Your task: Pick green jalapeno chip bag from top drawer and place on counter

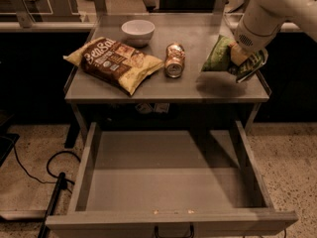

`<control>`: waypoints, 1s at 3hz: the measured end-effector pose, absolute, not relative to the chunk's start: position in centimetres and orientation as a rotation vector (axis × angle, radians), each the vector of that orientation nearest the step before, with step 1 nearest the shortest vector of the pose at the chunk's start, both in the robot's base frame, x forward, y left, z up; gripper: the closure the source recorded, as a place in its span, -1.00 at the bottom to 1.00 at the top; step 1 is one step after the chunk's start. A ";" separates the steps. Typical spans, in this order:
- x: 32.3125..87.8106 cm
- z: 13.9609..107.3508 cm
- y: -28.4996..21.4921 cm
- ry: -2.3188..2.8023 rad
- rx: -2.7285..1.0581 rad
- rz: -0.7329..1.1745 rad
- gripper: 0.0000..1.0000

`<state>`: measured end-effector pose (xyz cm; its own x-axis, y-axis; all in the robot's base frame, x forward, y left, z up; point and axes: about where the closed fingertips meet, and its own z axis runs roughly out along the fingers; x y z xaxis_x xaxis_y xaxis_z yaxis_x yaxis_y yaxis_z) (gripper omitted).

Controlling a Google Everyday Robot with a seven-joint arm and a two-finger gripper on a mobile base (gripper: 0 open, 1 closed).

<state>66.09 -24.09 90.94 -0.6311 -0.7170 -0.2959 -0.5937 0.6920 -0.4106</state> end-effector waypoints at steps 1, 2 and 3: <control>68.3 89.4 -24.5 2.500 -1.028 -0.375 1.00; 70.0 87.9 -24.2 2.510 -1.056 -0.350 1.00; 70.1 87.8 -24.2 2.510 -1.056 -0.349 0.64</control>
Offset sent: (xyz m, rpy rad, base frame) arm 0.0591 0.0014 -0.0430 0.0111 0.0827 0.0327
